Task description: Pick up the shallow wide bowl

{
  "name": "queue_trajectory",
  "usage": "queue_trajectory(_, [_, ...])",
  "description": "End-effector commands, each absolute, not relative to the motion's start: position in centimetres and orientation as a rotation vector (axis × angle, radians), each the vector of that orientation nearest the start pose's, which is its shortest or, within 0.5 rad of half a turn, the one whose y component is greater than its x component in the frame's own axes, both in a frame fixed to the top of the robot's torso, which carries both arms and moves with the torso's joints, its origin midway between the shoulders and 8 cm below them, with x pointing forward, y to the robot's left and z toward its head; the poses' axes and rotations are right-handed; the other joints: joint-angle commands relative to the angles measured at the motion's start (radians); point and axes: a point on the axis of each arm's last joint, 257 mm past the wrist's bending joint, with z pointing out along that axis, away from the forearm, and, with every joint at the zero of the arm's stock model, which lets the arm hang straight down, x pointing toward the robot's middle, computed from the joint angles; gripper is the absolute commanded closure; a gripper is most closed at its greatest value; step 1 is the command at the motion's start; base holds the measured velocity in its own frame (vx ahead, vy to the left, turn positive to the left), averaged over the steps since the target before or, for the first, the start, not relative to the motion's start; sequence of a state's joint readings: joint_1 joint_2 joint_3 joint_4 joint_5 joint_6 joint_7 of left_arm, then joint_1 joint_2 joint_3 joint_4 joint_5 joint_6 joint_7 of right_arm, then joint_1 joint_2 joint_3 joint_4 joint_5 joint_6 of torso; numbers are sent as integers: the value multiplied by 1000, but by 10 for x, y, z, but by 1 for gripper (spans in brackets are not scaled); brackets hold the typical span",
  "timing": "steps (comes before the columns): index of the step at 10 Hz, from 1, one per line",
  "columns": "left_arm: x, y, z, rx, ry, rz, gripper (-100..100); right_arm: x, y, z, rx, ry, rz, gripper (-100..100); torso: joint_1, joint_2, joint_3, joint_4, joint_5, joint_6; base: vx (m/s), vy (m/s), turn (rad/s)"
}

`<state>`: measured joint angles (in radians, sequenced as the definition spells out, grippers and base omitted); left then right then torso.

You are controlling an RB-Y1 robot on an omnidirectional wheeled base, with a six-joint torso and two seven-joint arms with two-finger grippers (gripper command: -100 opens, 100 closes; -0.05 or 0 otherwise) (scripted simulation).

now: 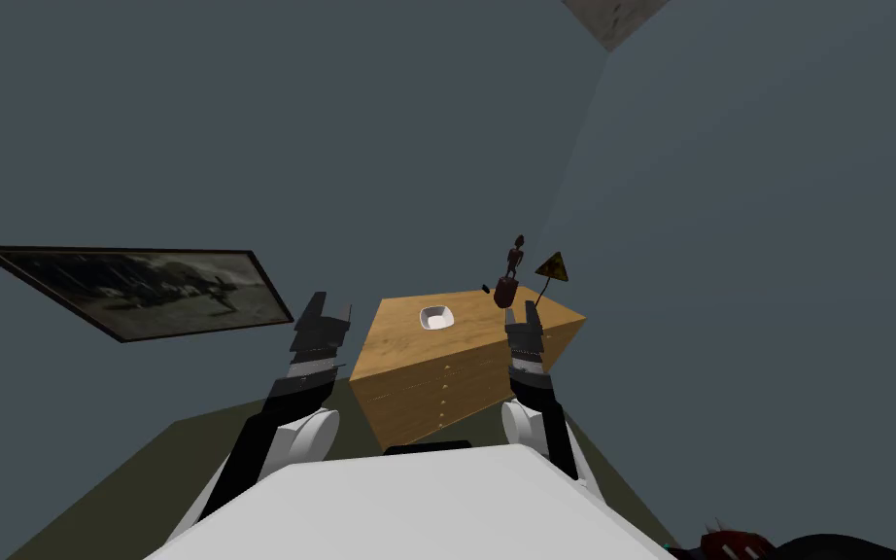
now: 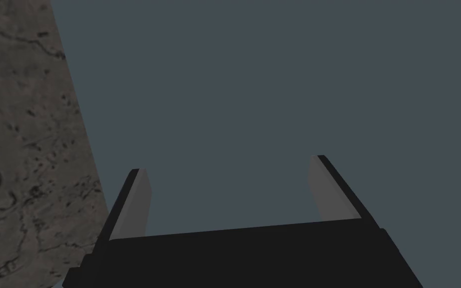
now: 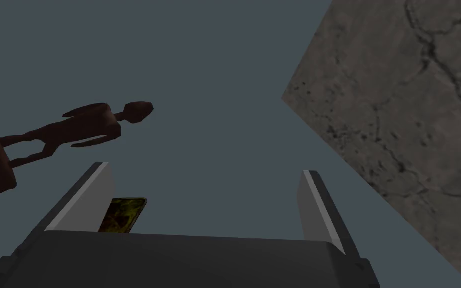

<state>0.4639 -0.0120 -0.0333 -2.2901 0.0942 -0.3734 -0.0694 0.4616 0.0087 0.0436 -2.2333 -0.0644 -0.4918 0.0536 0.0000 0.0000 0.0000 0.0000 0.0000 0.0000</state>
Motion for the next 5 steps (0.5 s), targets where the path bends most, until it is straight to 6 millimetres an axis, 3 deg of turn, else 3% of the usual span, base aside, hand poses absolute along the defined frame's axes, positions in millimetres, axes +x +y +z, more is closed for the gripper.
queue_trajectory(1, [366, 277, 16, -768, 629, -1330, 0, 359, -270, 13, 681, 630, 1324, -100, 0, 0, 0, 0, 0, 0, -12, -5, 48])
queue_trajectory(5, [366, 277, 16, -768, 629, -1331, 0, 360, -277, 8, 581, 765, 1196, -100, -2, 3, 1, 1, 0, 0, -37, -19, 102])
